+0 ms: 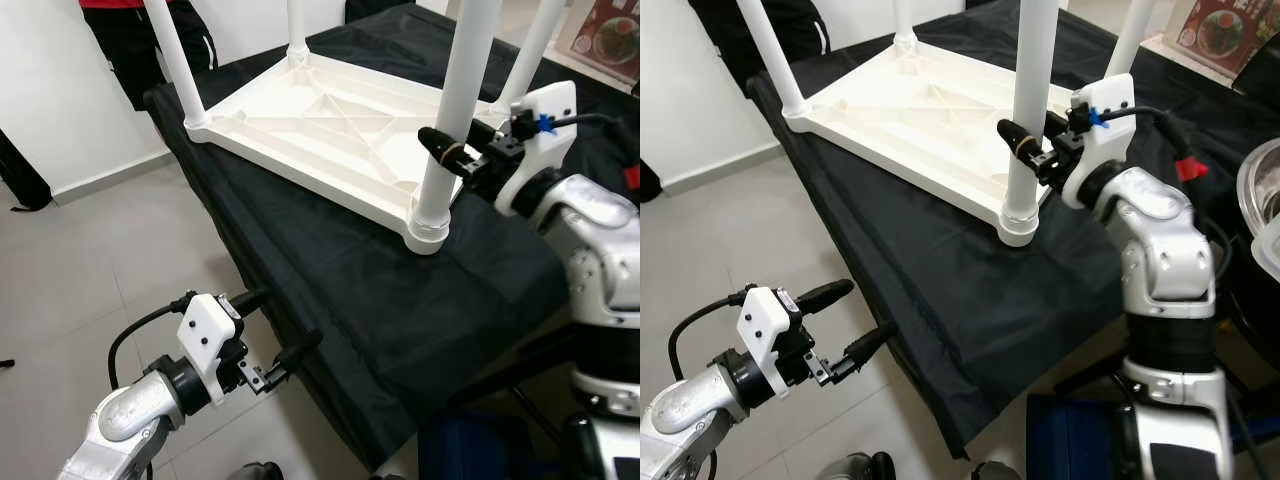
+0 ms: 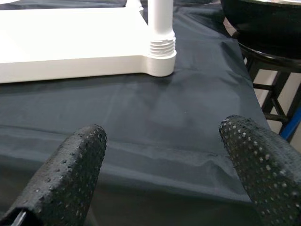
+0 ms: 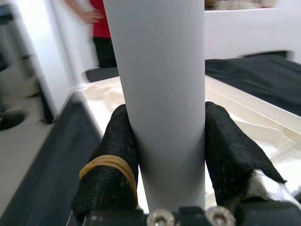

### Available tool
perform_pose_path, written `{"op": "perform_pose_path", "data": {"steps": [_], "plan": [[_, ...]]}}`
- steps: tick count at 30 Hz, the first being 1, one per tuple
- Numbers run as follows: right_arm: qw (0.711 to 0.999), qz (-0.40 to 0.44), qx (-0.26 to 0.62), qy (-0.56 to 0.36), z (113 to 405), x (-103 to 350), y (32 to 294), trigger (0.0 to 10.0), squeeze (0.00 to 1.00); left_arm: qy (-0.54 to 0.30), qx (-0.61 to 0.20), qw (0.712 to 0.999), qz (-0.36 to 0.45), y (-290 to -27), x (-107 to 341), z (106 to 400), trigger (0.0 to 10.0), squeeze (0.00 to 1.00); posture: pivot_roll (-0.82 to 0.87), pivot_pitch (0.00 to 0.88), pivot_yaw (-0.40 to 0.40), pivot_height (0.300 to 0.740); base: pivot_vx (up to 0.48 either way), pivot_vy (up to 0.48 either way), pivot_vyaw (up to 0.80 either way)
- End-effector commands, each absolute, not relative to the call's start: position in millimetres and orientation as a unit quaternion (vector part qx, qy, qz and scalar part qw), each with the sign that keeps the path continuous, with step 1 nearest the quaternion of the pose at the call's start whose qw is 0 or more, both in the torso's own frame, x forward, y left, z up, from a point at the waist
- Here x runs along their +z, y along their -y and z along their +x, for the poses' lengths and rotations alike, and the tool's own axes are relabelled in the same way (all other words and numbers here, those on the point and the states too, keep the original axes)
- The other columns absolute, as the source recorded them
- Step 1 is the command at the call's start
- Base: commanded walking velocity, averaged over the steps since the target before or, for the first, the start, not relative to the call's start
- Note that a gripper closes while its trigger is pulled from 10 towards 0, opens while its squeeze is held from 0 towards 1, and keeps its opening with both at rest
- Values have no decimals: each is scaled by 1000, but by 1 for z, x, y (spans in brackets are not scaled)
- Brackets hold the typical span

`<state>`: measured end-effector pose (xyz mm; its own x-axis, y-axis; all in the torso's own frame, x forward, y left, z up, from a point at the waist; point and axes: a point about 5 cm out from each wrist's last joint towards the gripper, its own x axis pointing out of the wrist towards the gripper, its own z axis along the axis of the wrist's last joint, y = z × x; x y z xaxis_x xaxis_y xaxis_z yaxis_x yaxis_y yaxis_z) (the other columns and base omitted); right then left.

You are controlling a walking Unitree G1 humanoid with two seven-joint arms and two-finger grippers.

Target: Building children table

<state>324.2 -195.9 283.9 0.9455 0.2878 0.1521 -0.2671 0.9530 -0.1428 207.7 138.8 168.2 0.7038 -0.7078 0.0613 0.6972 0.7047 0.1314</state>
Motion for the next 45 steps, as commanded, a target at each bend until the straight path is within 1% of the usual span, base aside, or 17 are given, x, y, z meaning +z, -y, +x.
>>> {"op": "perform_pose_path", "data": {"steps": [1,3,6,8,10,14,22,23,25,26,28,29,39,41,42,43,45], "plan": [[999,-29,13,8,319,249,216,0,0,49,-382,922,53,-140,167,207,10000,0,-22,201,-11,740,0,0,0],[1000,-6,-17,-13,310,233,208,0,0,49,-382,921,53,-139,167,207,10000,0,-21,199,-11,740,0,0,0],[999,2,-25,-20,307,228,205,0,0,49,-383,921,53,-138,167,207,10000,0,-21,199,-11,740,0,0,0],[998,29,-39,-30,303,222,200,0,0,48,-383,921,53,-139,166,207,10000,0,-21,197,-14,740,0,0,0],[998,34,-44,-36,301,220,198,0,0,48,-383,921,54,-139,166,207,10000,0,-20,196,-15,740,0,0,0],[997,37,-47,-41,299,219,196,0,0,48,-382,921,54,-140,166,207,10000,0,-20,195,-15,740,0,0,0],[997,2,-64,-52,292,223,191,0,0,50,-382,921,53,-138,166,207,10000,0,-25,190,-16,740,0,0,0],[997,-4,-61,-52,292,224,189,2353,0,50,-382,921,52,-138,166,207,10000,0,-26,188,-16,740,0,0,0],[997,-7,-59,-53,291,224,188,2353,0,51,-382,921,52,-138,166,207,10000,0,-26,188,-16,740,0,0,0],[998,-11,-49,-49,291,225,186,10000,624,51,-383,921,52,-137,166,207,10000,0,-29,187,-18,740,0,0,0],[998,-13,-43,-47,291,226,184,10000,624,51,-383,921,51,-137,166,207,10000,0,-29,187,-18,740,0,0,0],[998,-10,-38,-43,291,227,183,10000,1000,52,-384,921,51,-137,166,208,10000,0,-30,188,-17,740,0,0,0],[1000,-2,-9,-20,295,239,180,10000,1000,51,-383,921,49,-136,165,207,10000,0,-33,188,-20,740,0,0,0],[1000,-3,21,-10,297,244,179,10000,1000,51,-382,921,49,-136,165,207,10000,0,-32,189,-19,740,0,0,0],[998,2,62,1,298,248,176,10000,1000,51,-382,921,49,-136,165,207,10000,0,-32,190,-19,740,0,0,0],[998,2,62,1,298,248,176,10000,1000,51,-382,921,49,-136,165,207,10000,0,-32,190,-19,740,0,0,0],[991,-15,129,14,298,255,176,10000,1000,51,-383,921,49,-136,165,207,10000,0,-32,189,-18,740,0,0,0]]}}
